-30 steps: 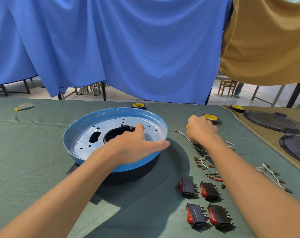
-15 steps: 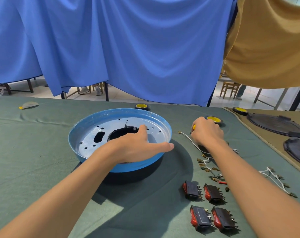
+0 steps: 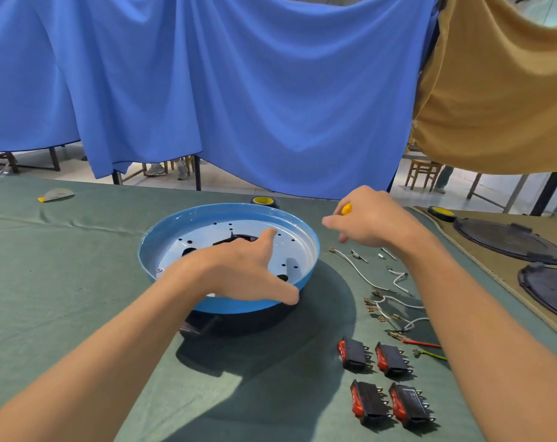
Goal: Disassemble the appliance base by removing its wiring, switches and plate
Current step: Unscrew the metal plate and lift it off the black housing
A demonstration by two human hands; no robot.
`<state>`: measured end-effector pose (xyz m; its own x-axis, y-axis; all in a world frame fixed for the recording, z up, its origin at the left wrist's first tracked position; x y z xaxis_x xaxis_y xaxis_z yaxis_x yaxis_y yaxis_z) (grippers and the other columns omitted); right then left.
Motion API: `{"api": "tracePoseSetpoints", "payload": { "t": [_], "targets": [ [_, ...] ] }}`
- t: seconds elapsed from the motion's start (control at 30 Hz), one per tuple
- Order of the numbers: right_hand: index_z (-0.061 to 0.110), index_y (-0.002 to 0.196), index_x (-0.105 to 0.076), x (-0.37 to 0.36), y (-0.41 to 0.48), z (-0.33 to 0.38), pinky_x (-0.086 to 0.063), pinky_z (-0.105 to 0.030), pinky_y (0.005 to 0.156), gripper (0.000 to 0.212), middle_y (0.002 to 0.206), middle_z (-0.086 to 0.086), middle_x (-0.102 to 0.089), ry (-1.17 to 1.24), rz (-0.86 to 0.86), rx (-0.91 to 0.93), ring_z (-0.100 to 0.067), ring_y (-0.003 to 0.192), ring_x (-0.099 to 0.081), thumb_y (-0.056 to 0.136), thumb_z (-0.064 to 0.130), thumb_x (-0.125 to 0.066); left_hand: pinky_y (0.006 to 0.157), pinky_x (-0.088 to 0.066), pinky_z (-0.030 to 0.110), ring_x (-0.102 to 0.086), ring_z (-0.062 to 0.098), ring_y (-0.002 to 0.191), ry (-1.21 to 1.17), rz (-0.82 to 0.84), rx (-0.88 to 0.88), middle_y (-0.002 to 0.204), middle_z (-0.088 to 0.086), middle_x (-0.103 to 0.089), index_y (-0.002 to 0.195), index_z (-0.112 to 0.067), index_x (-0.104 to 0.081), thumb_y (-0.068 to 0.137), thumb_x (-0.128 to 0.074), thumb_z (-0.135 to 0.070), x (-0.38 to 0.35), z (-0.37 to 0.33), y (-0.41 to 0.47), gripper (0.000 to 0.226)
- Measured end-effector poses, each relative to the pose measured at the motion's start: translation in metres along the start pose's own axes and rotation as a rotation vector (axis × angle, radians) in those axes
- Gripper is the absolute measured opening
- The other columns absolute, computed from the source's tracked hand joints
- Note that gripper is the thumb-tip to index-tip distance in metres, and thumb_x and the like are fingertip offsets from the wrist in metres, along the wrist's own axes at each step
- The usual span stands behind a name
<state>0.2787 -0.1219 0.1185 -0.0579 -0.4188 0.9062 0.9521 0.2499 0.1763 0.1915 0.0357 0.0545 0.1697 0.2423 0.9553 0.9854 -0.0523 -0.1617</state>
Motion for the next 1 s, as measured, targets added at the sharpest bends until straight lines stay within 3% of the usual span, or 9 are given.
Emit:
{"api": "tracePoseSetpoints", "payload": {
  "t": [0.13, 0.23, 0.3, 0.43, 0.53, 0.63, 0.77, 0.9, 1.0],
  "targets": [
    [0.012, 0.068, -0.062, -0.031, -0.022, 0.031, -0.042, -0.028, 0.052, 0.036, 0.053, 0.005, -0.068, -0.093, 0.191, 0.059, -0.010, 0.062, -0.059, 0.086, 0.044, -0.059, 0.078, -0.039, 0.037, -0.053, 0.023, 0.095, -0.031, -0.092, 0.033, 0.111, 0.003, -0.058, 0.151, -0.033, 0.006, 0.068, -0.049, -0.079, -0.004, -0.004, 0.008, 0.110],
    [0.012, 0.067, -0.059, -0.041, -0.025, 0.036, -0.039, -0.025, 0.049, 0.014, 0.055, 0.001, -0.068, -0.166, 0.216, 0.077, -0.017, 0.064, -0.060, 0.080, 0.019, -0.057, 0.093, -0.035, 0.036, -0.049, 0.021, 0.111, -0.064, 0.029, 0.031, 0.138, 0.000, -0.051, 0.151, -0.034, 0.014, 0.062, -0.041, -0.093, -0.003, 0.003, 0.006, 0.120],
    [0.012, 0.058, -0.046, -0.040, -0.023, 0.032, -0.031, -0.024, 0.044, 0.019, 0.053, -0.003, -0.057, -0.113, 0.166, 0.053, -0.022, 0.052, -0.046, 0.075, 0.008, -0.053, 0.091, -0.031, 0.032, -0.045, 0.016, 0.106, -0.069, 0.054, 0.010, 0.132, -0.007, -0.050, 0.151, -0.038, 0.006, 0.063, -0.042, -0.092, 0.004, 0.006, 0.001, 0.114],
    [0.015, 0.057, -0.030, -0.038, -0.016, 0.025, -0.020, -0.028, 0.046, 0.030, 0.060, -0.005, -0.034, 0.040, 0.033, 0.017, -0.022, 0.055, -0.025, 0.078, 0.004, -0.049, 0.101, -0.033, 0.036, -0.044, 0.021, 0.125, -0.028, 0.100, -0.065, 0.144, -0.006, -0.044, 0.149, -0.044, 0.003, 0.061, -0.051, -0.090, 0.002, 0.001, -0.004, 0.113],
    [0.013, 0.058, -0.038, -0.034, -0.017, 0.022, -0.025, -0.027, 0.046, 0.028, 0.062, -0.008, -0.049, 0.004, 0.069, -0.003, -0.022, 0.052, -0.031, 0.082, 0.015, -0.053, 0.102, -0.034, 0.038, -0.046, 0.023, 0.125, 0.015, 0.134, -0.072, 0.145, -0.005, -0.045, 0.148, -0.043, 0.007, 0.058, -0.054, -0.090, -0.001, 0.000, -0.005, 0.119],
    [0.009, 0.078, -0.058, -0.032, -0.025, 0.030, -0.033, -0.023, 0.044, 0.014, 0.065, -0.005, -0.067, -0.106, 0.189, 0.035, -0.019, 0.051, -0.045, 0.080, 0.022, -0.053, 0.100, -0.040, 0.039, -0.048, 0.024, 0.119, 0.052, 0.074, -0.047, 0.142, -0.003, -0.047, 0.150, -0.038, -0.001, 0.061, -0.055, -0.087, 0.003, 0.001, -0.002, 0.115],
    [0.020, 0.126, -0.043, -0.036, -0.031, 0.033, -0.050, -0.034, 0.066, 0.041, 0.108, -0.003, -0.059, -0.128, 0.244, 0.038, -0.019, 0.086, -0.061, 0.087, 0.023, -0.055, 0.095, -0.043, 0.041, -0.050, 0.027, 0.114, 0.084, 0.000, -0.030, 0.139, 0.003, -0.049, 0.148, -0.032, -0.010, 0.064, -0.048, -0.088, 0.001, -0.009, -0.001, 0.108],
    [0.018, 0.132, -0.043, -0.034, -0.028, 0.026, -0.049, -0.041, 0.087, 0.044, 0.127, -0.006, -0.053, -0.021, 0.166, 0.009, -0.027, 0.110, -0.056, 0.089, 0.015, -0.054, 0.102, -0.035, 0.042, -0.043, 0.028, 0.130, 0.013, 0.063, -0.007, 0.150, 0.004, -0.040, 0.152, -0.032, 0.001, 0.061, -0.035, -0.095, -0.003, -0.010, -0.003, 0.117],
    [0.011, 0.123, -0.048, -0.030, -0.028, 0.021, -0.052, -0.040, 0.076, 0.037, 0.111, -0.008, -0.062, -0.032, 0.149, -0.018, -0.026, 0.096, -0.062, 0.087, 0.018, -0.054, 0.109, -0.029, 0.043, -0.034, 0.025, 0.138, 0.013, 0.144, 0.022, 0.156, -0.003, -0.030, 0.152, -0.034, 0.001, 0.058, -0.035, -0.097, -0.002, 0.000, -0.008, 0.119]
  ]
}}
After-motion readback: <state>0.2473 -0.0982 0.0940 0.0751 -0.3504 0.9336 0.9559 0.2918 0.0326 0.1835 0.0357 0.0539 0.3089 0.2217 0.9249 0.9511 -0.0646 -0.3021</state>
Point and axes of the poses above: each hand's wrist, its own y-axis towards the middle knuckle, its own x-axis out of the back of the hand, z = x × y, the point moved 9 cm from there along y, towards the middle knuckle
